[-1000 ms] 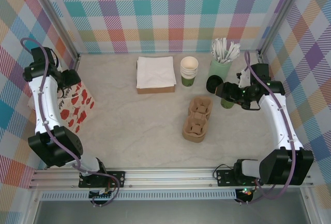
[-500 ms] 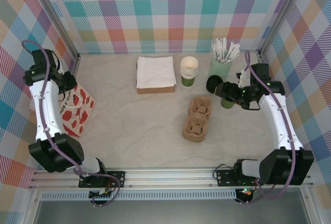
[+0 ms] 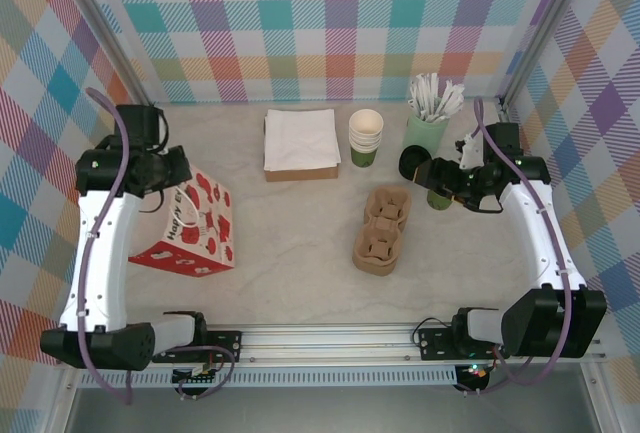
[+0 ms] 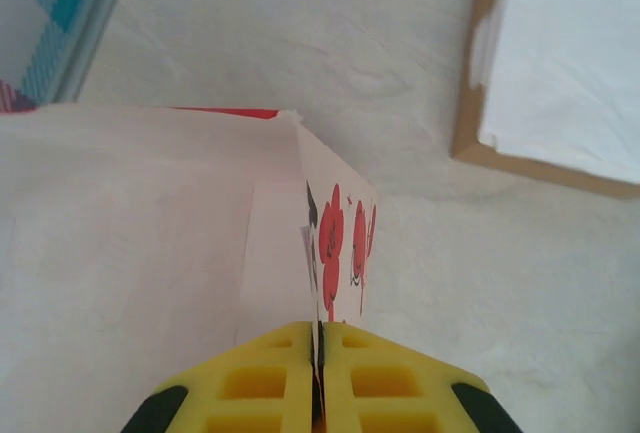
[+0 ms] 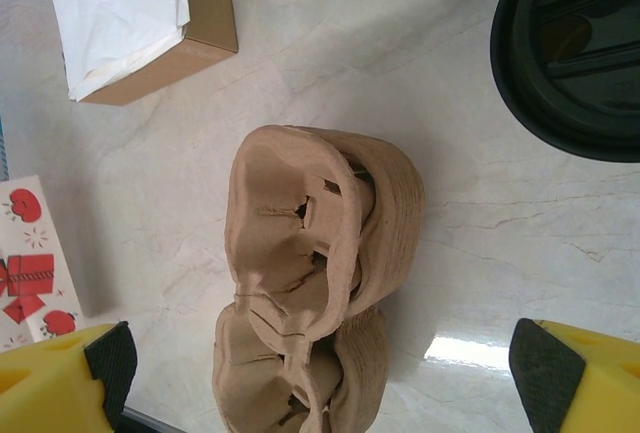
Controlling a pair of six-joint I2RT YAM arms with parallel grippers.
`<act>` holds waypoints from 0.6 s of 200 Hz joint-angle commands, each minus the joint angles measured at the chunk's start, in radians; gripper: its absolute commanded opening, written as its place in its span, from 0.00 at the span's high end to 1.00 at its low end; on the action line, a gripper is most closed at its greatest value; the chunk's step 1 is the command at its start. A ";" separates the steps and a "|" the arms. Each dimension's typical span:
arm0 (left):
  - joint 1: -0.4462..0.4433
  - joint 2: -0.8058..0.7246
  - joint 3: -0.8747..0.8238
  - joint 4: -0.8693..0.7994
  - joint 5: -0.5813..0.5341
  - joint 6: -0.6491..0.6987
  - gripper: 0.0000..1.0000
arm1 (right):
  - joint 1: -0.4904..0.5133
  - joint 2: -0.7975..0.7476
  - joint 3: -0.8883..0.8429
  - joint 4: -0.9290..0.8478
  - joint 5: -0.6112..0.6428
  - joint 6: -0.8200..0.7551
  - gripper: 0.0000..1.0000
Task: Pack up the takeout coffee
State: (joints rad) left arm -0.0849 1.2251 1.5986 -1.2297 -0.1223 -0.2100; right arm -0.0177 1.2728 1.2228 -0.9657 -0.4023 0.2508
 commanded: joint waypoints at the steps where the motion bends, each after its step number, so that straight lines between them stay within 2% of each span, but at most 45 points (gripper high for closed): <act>1: -0.127 -0.016 -0.015 -0.065 -0.098 -0.125 0.93 | 0.022 -0.009 -0.007 -0.006 -0.019 0.017 0.03; 30: -0.329 0.023 0.010 -0.066 -0.186 -0.211 0.94 | 0.051 0.002 0.000 -0.002 -0.009 0.033 0.03; 65: -0.530 0.176 0.131 -0.085 -0.278 -0.249 0.94 | 0.087 0.011 -0.001 -0.011 0.036 0.019 0.04; 92: -0.632 0.304 0.248 -0.086 -0.315 -0.244 0.93 | 0.104 0.014 0.007 -0.043 0.093 -0.019 0.04; 120: -0.682 0.417 0.331 -0.071 -0.289 -0.233 0.93 | 0.108 0.002 0.006 -0.057 0.131 -0.050 0.04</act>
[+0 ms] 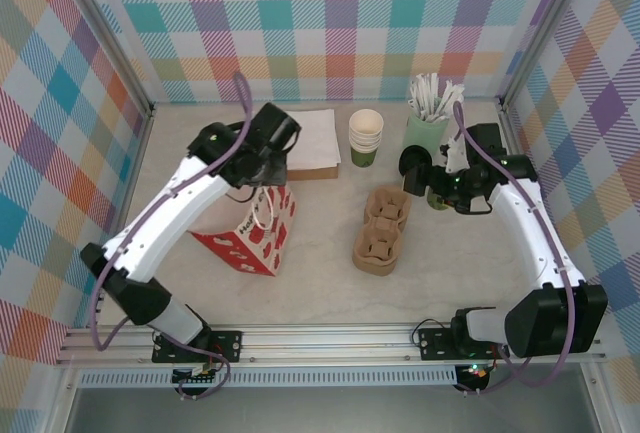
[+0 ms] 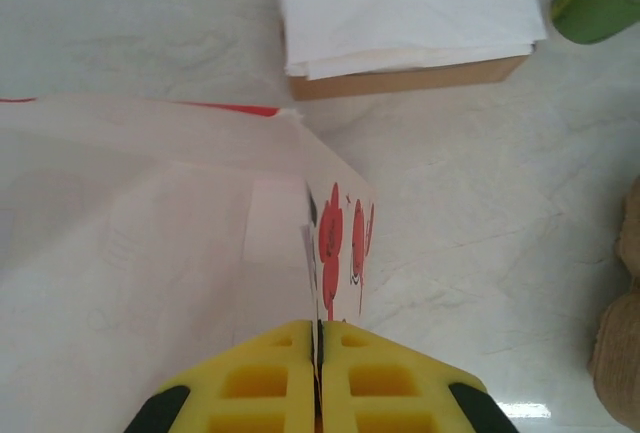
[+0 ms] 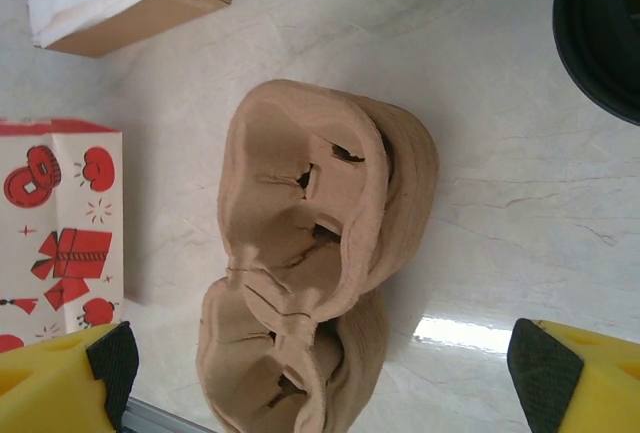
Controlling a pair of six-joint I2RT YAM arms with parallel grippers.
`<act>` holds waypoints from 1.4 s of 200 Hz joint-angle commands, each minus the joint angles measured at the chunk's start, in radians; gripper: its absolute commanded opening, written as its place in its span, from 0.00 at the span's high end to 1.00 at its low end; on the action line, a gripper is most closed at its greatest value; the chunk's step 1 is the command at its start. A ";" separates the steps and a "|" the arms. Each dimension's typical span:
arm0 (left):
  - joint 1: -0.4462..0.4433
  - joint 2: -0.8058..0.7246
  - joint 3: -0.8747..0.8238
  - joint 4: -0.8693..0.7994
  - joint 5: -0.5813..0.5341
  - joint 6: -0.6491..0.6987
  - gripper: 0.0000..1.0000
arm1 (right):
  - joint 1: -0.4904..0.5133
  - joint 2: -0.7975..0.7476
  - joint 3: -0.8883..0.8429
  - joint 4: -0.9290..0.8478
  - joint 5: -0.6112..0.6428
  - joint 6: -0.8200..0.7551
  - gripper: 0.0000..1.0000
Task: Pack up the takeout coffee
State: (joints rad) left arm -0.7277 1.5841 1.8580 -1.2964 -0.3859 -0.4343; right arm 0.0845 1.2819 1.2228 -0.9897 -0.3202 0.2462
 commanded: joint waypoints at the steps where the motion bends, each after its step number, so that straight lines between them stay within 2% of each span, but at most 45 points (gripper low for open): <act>1: -0.040 0.061 0.073 -0.004 -0.023 -0.008 0.93 | 0.006 -0.007 0.006 -0.033 0.051 -0.046 0.04; 18: -0.058 0.105 0.088 0.016 -0.003 -0.007 0.92 | 0.006 -0.017 -0.001 -0.029 0.086 -0.054 0.04; 30: -0.063 0.126 0.097 0.028 0.019 -0.002 0.87 | 0.006 -0.027 -0.006 -0.014 0.091 -0.066 0.02; 67: -0.063 0.129 0.118 0.051 0.069 0.019 0.58 | 0.005 -0.080 -0.046 0.087 0.036 -0.179 0.00; 111: -0.059 0.064 0.114 0.075 0.087 0.027 0.28 | -0.008 -0.036 0.030 0.024 0.039 -0.222 0.00; 148: -0.039 -0.005 0.107 0.121 0.132 0.024 0.09 | -0.012 0.004 0.056 0.016 -0.097 -0.274 0.00; 160: -0.030 -0.042 0.095 0.136 0.135 0.023 0.06 | -0.004 0.007 0.063 0.006 -0.091 -0.305 0.00; 174: -0.019 -0.100 0.065 0.158 0.137 0.020 0.04 | 0.029 0.014 0.083 -0.029 -0.025 -0.376 0.00; 213: 0.006 -0.324 -0.142 0.240 0.125 -0.044 0.02 | 0.201 0.081 0.137 -0.132 0.188 -0.504 0.00; 254: 0.016 -0.583 -0.384 0.209 -0.009 -0.146 0.00 | 0.349 0.194 0.178 -0.199 0.330 -0.597 0.01; 280: 0.018 -0.744 -0.499 0.159 -0.097 -0.233 0.00 | 0.405 0.245 0.187 -0.207 0.358 -0.624 0.02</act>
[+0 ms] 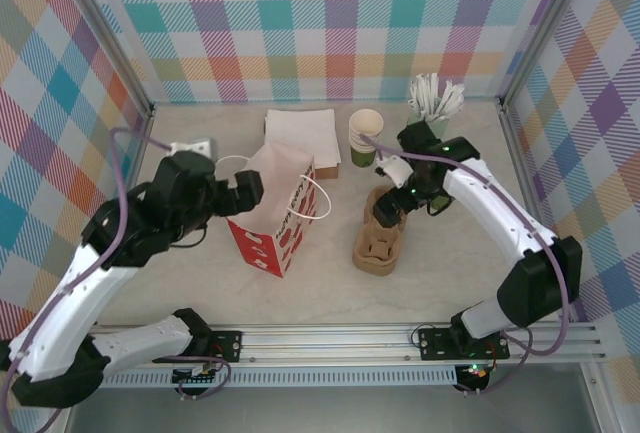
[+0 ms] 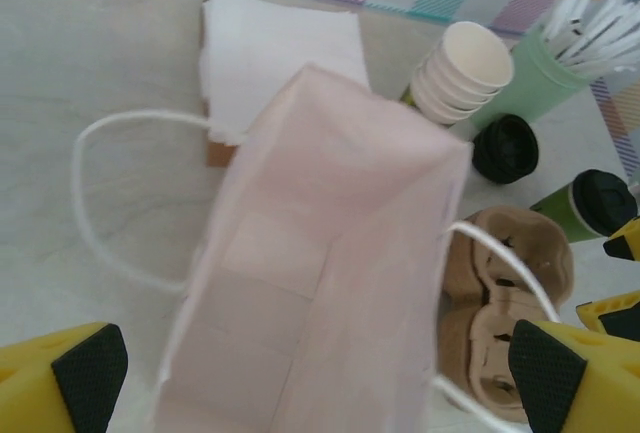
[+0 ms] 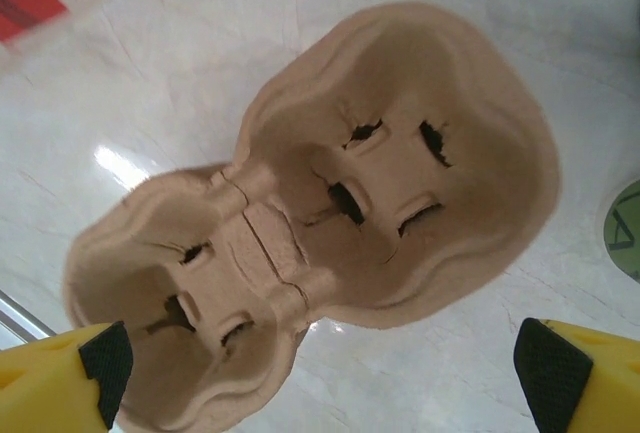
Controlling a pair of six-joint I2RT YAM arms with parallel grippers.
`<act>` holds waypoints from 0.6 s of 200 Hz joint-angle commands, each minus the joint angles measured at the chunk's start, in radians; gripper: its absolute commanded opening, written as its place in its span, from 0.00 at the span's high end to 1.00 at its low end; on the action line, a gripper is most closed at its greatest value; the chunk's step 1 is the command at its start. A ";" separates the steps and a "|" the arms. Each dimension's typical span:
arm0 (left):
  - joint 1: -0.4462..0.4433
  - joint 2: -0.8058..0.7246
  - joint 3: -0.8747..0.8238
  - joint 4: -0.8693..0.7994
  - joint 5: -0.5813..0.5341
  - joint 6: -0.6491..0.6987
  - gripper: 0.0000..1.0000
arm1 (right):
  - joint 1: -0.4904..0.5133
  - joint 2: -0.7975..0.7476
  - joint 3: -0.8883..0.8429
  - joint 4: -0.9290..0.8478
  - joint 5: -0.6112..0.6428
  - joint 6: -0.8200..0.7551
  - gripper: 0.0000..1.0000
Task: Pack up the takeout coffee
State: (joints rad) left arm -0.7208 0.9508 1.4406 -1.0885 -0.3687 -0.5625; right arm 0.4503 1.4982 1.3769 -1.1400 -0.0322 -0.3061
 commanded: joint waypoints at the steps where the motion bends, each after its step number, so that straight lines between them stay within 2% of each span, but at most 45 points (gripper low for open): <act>1: 0.011 -0.117 -0.085 -0.050 -0.118 -0.109 0.00 | 0.041 0.032 0.034 -0.057 0.071 -0.072 0.02; 26: 0.011 -0.253 -0.180 -0.068 -0.153 -0.180 0.00 | 0.089 0.079 0.035 -0.065 0.094 -0.089 0.04; 47: 0.012 -0.310 -0.221 -0.076 -0.160 -0.208 0.00 | 0.116 0.113 0.030 -0.064 0.103 -0.091 0.07; 87: 0.012 -0.268 -0.215 -0.090 -0.143 -0.199 0.00 | 0.145 0.163 0.033 -0.050 0.129 -0.084 0.14; 120: 0.011 -0.229 -0.213 -0.078 -0.125 -0.192 0.00 | 0.160 0.209 0.037 -0.043 0.142 -0.076 0.24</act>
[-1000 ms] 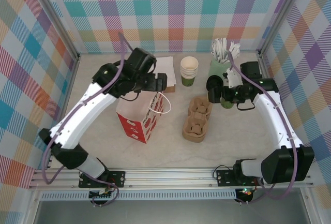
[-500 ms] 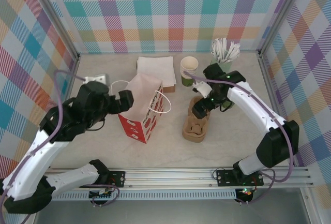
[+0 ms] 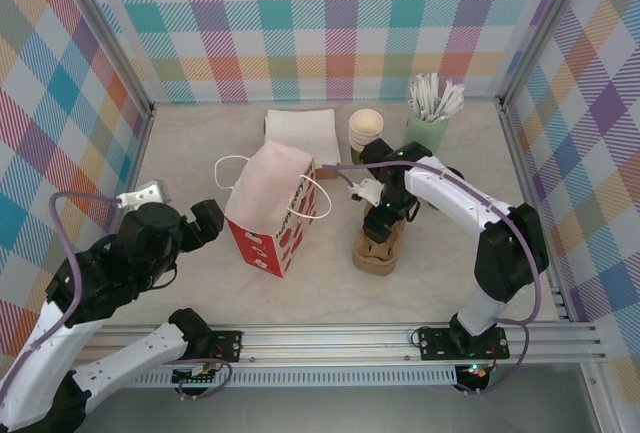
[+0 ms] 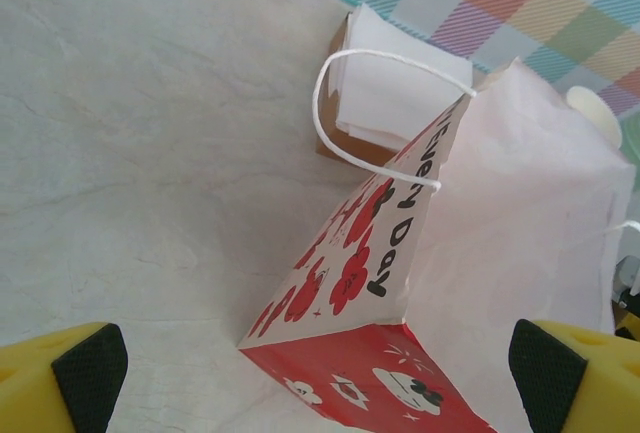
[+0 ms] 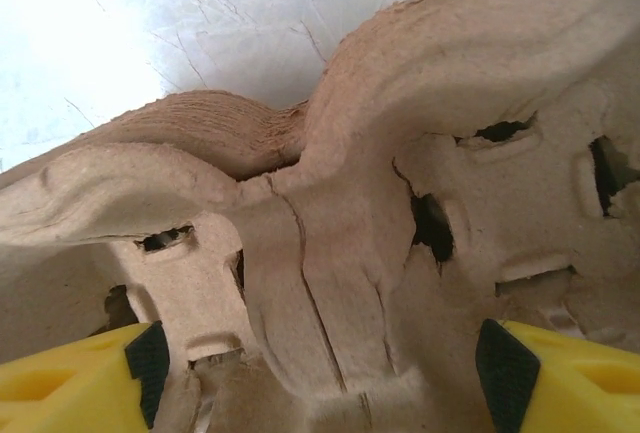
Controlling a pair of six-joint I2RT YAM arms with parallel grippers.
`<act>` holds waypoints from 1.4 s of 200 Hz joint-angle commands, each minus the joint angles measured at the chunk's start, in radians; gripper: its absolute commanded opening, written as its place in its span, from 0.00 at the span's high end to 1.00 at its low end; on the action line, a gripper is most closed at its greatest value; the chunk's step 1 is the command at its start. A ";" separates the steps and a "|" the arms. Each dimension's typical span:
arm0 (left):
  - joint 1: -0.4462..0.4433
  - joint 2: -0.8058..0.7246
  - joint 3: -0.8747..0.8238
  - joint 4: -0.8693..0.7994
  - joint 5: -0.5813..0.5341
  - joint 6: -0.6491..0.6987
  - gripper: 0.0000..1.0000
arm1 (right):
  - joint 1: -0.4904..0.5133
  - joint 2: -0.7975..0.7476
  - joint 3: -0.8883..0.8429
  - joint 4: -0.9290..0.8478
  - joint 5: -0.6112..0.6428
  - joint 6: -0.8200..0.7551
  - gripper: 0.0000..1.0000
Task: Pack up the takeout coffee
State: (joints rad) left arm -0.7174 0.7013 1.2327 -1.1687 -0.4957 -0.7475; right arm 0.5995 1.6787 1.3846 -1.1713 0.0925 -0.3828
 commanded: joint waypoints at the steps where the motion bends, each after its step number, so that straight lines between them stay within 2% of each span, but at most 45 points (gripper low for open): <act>1: 0.008 0.022 -0.006 0.002 0.003 -0.007 0.00 | 0.011 0.029 0.030 -0.011 0.017 0.001 0.25; 34: 0.008 0.022 -0.010 0.015 0.000 -0.010 0.00 | 0.011 0.025 0.022 0.008 0.009 0.018 0.34; 67: 0.008 0.029 -0.005 0.009 -0.010 -0.009 0.00 | 0.011 0.022 0.024 0.003 0.023 0.015 0.49; 102: 0.008 0.043 0.004 0.006 -0.014 -0.007 0.00 | 0.011 0.001 0.027 0.005 0.030 0.018 0.59; 208: 0.008 0.099 0.016 0.094 0.076 -0.001 0.00 | 0.002 -0.121 0.026 -0.025 0.067 0.024 0.62; 247: 0.008 0.100 0.017 0.107 0.097 -0.035 0.00 | -0.050 -0.211 0.036 -0.033 0.096 0.049 0.65; 280: 0.008 0.094 -0.012 0.130 0.117 -0.064 0.00 | -0.119 -0.297 0.057 -0.017 0.029 0.071 0.67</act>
State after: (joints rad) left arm -0.7174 0.8021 1.2327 -1.0786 -0.4007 -0.7765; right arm 0.5209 1.4475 1.3930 -1.1759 0.1661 -0.3470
